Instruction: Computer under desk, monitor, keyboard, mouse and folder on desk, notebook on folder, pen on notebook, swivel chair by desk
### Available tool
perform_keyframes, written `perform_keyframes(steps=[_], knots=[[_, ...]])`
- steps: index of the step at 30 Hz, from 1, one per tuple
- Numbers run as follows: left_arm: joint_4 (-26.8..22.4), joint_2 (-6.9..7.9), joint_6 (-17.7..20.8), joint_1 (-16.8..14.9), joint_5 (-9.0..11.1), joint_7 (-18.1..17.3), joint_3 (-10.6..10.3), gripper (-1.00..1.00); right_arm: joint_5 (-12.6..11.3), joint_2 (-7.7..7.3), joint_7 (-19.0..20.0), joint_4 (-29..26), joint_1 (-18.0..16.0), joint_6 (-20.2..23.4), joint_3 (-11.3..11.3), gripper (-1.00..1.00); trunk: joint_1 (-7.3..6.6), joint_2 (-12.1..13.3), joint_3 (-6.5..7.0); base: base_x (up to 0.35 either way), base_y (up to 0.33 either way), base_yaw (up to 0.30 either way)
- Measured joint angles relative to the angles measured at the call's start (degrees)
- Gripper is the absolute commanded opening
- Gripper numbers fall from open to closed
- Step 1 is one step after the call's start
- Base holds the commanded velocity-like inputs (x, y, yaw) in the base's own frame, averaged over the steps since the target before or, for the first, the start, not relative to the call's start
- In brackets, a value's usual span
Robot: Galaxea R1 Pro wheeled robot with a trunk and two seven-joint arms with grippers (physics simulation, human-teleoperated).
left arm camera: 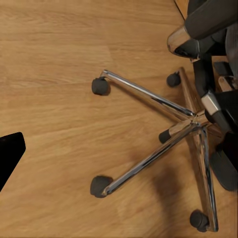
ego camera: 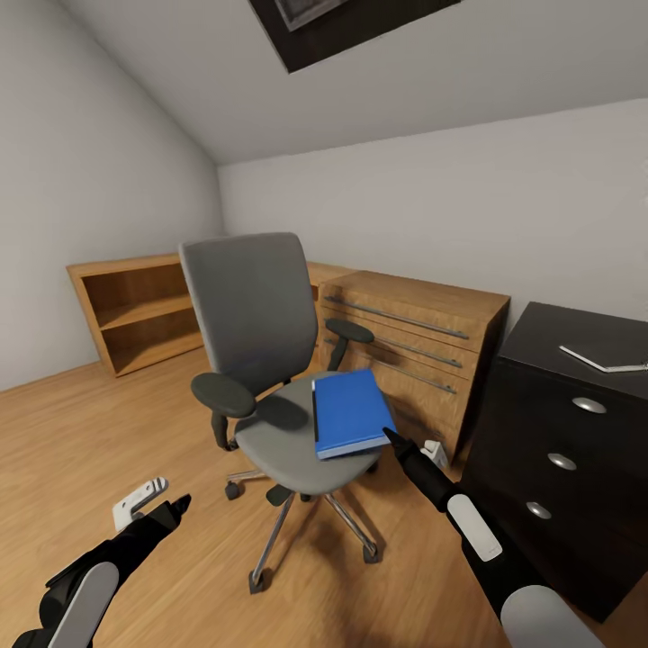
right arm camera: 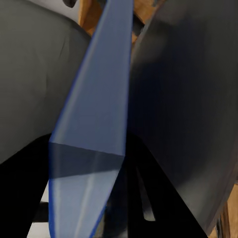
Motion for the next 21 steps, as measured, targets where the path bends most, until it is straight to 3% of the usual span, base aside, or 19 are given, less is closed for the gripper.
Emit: perform_keyframes(steps=[5, 14, 21], knots=[[0.0, 0.00, 0.0, 0.0, 0.0, 0.1, 0.0, 1.00, 0.0, 0.00, 0.0, 0.0, 0.0, 0.0, 0.0, -1.00, -0.12, 0.1, 1.11, -0.057, 0.000, 0.000], [0.4, 0.00, -0.1, 0.0, 0.0, 0.1, 0.1, 1.00, 0.1, 0.00, 0.2, -0.2, 0.0, 0.0, 0.0, -1.00, -0.33, 0.2, 3.10, -0.313, 0.000, 0.000], [0.5, 0.00, 0.0, 0.0, 0.0, 0.1, 0.1, 1.00, 0.1, -0.03, 0.4, -0.4, 0.0, 0.0, 0.0, -1.00, -1.88, 3.0, 4.36, -0.209, 0.000, 0.000]])
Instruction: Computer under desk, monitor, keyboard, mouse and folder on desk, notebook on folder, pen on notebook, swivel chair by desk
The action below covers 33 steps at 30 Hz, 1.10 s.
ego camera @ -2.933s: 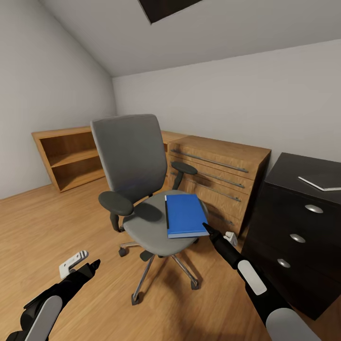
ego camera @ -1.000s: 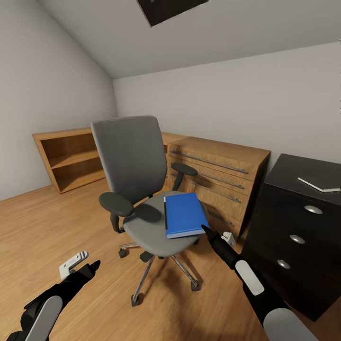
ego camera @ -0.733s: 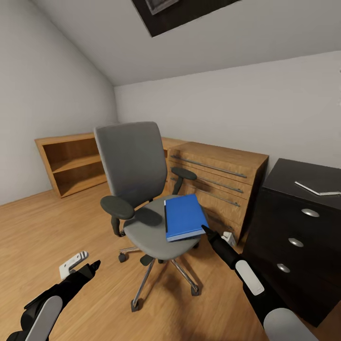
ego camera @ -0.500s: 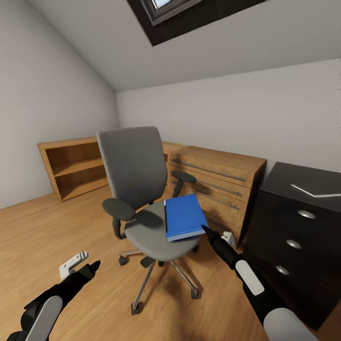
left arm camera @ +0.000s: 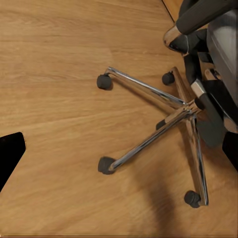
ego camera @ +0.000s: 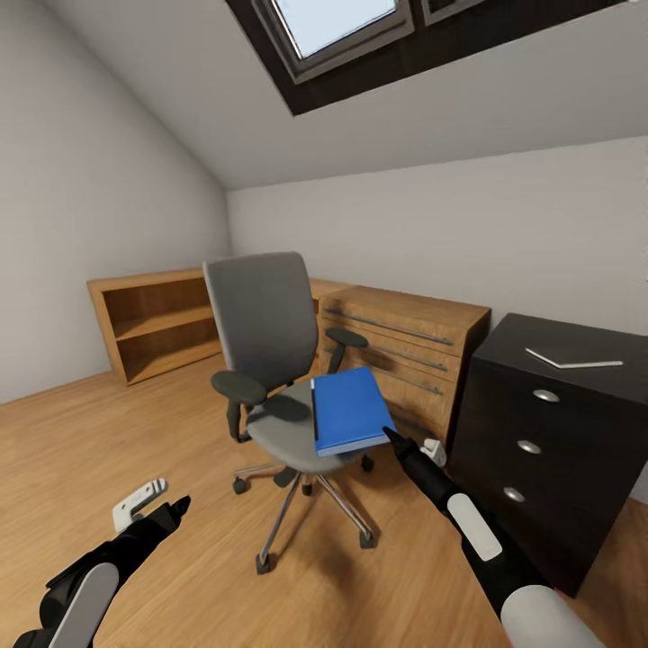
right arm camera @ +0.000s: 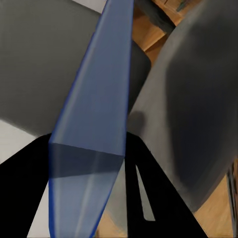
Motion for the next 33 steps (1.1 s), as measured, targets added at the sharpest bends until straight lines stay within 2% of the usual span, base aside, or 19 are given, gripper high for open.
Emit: perform_keyframes(steps=[4, 7, 15, 27, 30, 33], knots=[[0.2, 0.00, 0.0, 0.0, 0.0, 0.0, 0.0, 1.00, 0.0, -0.12, 0.8, -0.3, 0.0, 0.0, 1.6, -1.00, -0.89, 1.6, 0.72, -0.021, 0.000, 0.000], [0.3, 0.00, 0.0, 0.0, 0.0, 0.0, 0.0, 1.00, 0.0, -0.24, 3.9, -0.5, 0.0, -0.2, 2.5, -1.00, -1.55, 2.8, 1.26, -0.003, 0.000, 0.000], [0.3, 0.00, 0.0, 0.0, 0.0, 0.0, -0.1, 1.00, 0.0, -0.36, 4.7, -0.5, 0.0, 0.0, 2.6, -1.00, -3.29, 6.0, 2.69, -0.036, 0.000, 0.000], [1.8, 0.00, -0.1, 0.0, -0.1, 0.0, -0.2, 1.00, 0.1, -0.59, 5.2, -0.4, 0.0, -0.1, 2.5, -1.00, -5.93, 10.8, 4.85, -0.264, 0.000, 0.000], [3.1, -0.30, -0.4, 0.0, -0.1, 0.0, -1.1, 1.00, 0.0, -1.00, 6.1, -0.4, 0.0, -0.4, 2.5, -1.00, -6.60, 12.0, 5.39, -0.022, 0.000, 0.000], [6.6, -0.34, -0.7, 0.0, -0.2, 0.1, -2.4, 1.00, -0.2, -1.08, 6.3, -0.4, 0.0, -0.4, 2.5, -1.00, -7.26, 13.2, 5.92, -0.006, 0.000, 0.000]])
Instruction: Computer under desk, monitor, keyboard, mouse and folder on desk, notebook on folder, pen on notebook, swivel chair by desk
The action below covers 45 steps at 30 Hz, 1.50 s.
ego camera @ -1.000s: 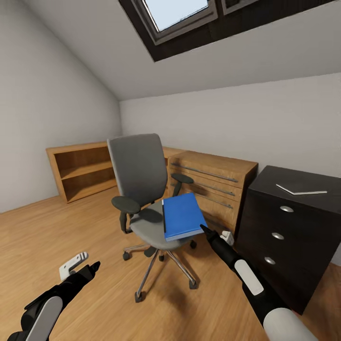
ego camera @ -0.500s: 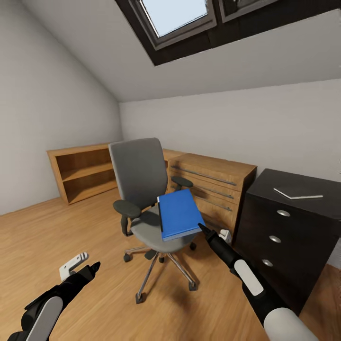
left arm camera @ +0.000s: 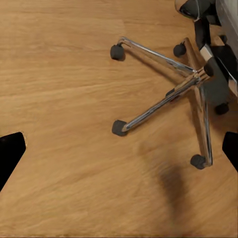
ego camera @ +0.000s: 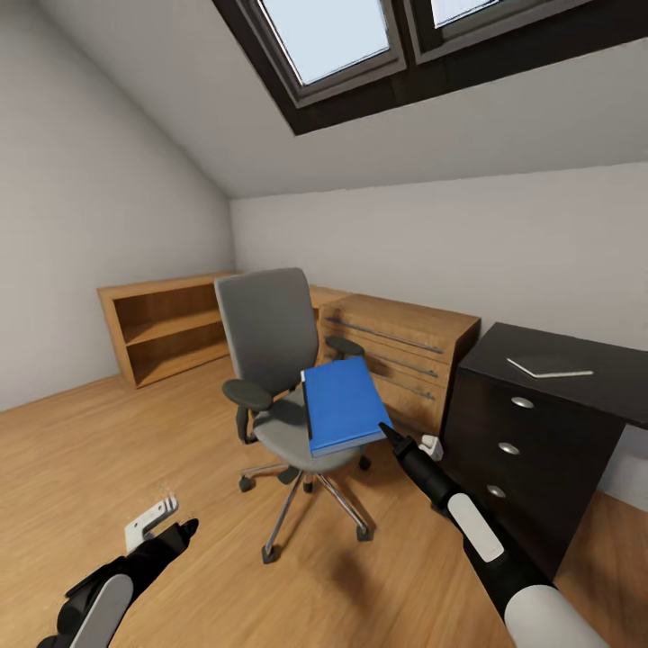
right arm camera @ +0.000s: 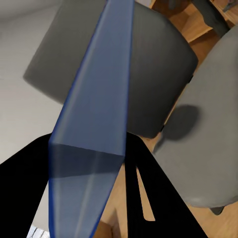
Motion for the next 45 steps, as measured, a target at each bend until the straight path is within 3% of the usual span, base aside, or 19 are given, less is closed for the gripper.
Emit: perform_keyframes(steps=[2, 3, 4, 6, 7, 8, 10, 11, 15, 23, 28, 30, 33, 36, 45], knots=[[2.6, -0.01, -0.2, 0.0, -0.1, -0.1, -0.3, 1.00, 0.0, -0.02, 0.0, -0.1, 0.0, 0.0, -0.1, -1.00, -0.44, 0.8, 0.36, -0.001, 0.000, 0.000], [7.0, -0.01, -0.3, 0.0, -0.3, -0.1, -0.6, 1.00, -0.1, -0.08, 0.1, -0.2, 0.1, 0.0, -0.1, -1.00, -0.66, 1.2, 0.53, 0.000, 0.000, 0.000], [11.3, -0.04, -1.1, 0.0, -1.5, -0.1, -0.8, 1.00, -0.1, -0.10, 0.2, -1.0, 0.1, 0.0, -0.1, -1.00, -0.88, 1.6, 0.71, 0.000, 0.000, 0.000], [14.7, -0.07, -3.1, 0.0, -3.4, -0.2, -0.9, 1.00, -0.1, -0.14, 0.4, -2.0, 0.1, 0.1, -0.1, -1.00, -1.32, 2.4, 1.08, 0.000, 0.000, 0.000], [23.8, -0.06, -13.2, 0.0, -8.7, -1.7, -4.9, 1.00, -0.1, -0.86, 0.6, -5.9, 1.1, 0.3, -0.1, -1.00, -1.55, 2.8, 1.27, 0.000, 0.000, 0.000], [29.9, -0.05, -14.7, 0.0, -8.9, -1.8, -5.6, 1.00, 0.3, -0.97, 0.6, -6.7, 1.5, 0.2, -0.1, -1.00, -1.75, 3.2, 1.42, 0.000, 0.000, -0.005], [33.1, -0.07, -19.6, 0.0, -9.2, -2.0, -6.5, 1.00, 0.2, -1.73, 0.5, -9.3, 2.7, 0.3, -0.1, -1.00, -2.20, 4.0, 1.84, 0.000, 0.000, -0.142], [33.7, -0.08, -20.6, 0.0, -9.2, -2.1, -6.6, 1.00, 0.2, -2.65, 0.5, -10.9, 3.4, 0.3, -0.1, -1.00, -2.42, 4.4, 2.08, 0.000, 0.000, -0.170], [34.0, -0.08, -21.0, 0.0, -9.2, -2.5, -6.7, 1.00, 0.2, -3.33, 0.4, -13.6, 4.5, 0.3, -0.1, -1.00, -3.30, 6.0, 3.05, 0.000, 0.000, -0.183], [34.2, -0.08, -21.2, 0.0, -9.2, -2.6, -6.8, 1.00, 0.3, -3.54, 0.2, -17.1, 6.1, 0.3, -0.1, -1.00, -5.05, 9.2, 5.02, 0.000, 0.000, -0.189], [39.0, -0.13, -22.6, 0.0, -9.3, -2.6, -6.7, 1.00, 0.4, -3.93, -0.1, -21.4, 8.0, 0.3, -0.1, -1.00, -6.15, 11.2, 6.24, 0.000, 0.000, -0.189], [42.1, -0.27, -26.8, 0.0, -9.2, -3.1, -8.0, 1.00, 0.4, -4.38, -0.9, -24.9, 9.6, 0.3, -0.1, -1.00, -6.59, 12.0, 6.74, 0.000, 0.000, -0.189], [45.6, -0.28, -30.6, 0.0, -9.3, -3.3, -11.8, 1.00, 0.5, -4.57, -1.5, -28.0, 10.8, 0.3, -0.1, -1.00, -7.25, 13.2, 7.47, 0.000, 0.000, -0.189], [48.1, -0.27, -33.4, 0.0, -9.4, -3.3, -13.5, 1.00, 0.9, -4.64, -1.8, -29.1, 11.3, 0.3, -0.1, -1.00, -7.91, 14.4, 8.21, 0.000, 0.000, -0.187], [49.8, -0.25, -35.6, 0.0, -9.3, -3.3, -14.2, 1.00, 1.2, -4.69, -2.0, -29.6, 11.6, 0.3, 0.0, -1.00, -9.89, 18.0, 10.08, 0.000, 0.000, -0.069]])
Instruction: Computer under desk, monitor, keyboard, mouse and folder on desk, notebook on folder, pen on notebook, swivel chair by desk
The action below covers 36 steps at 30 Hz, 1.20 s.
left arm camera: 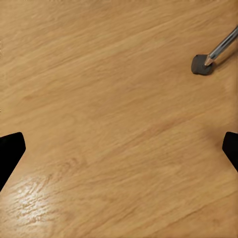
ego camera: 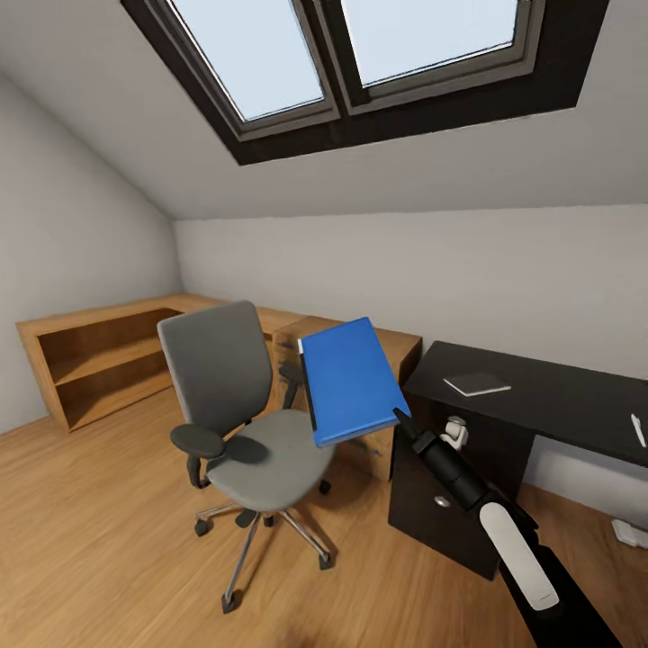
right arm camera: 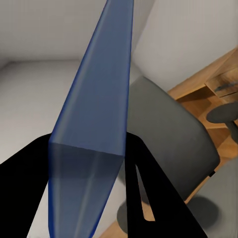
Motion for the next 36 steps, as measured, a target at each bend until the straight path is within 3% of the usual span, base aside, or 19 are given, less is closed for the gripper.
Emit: perform_keyframes(steps=[18, 36], knots=[[0.2, -0.04, 0.0, 0.0, 0.2, 0.0, -0.2, 1.00, 0.0, -0.04, -0.7, 0.1, 0.0, -0.4, 0.0, -1.00, -3.95, 7.2, 3.24, 0.000, 0.000, -0.005], [1.3, -0.26, -0.1, 0.0, -0.1, 0.0, -0.3, 1.00, 0.0, -0.02, -1.9, 0.5, 0.0, -0.4, 0.0, -1.00, -7.91, 14.4, 6.92, 0.000, 0.000, -0.164]])
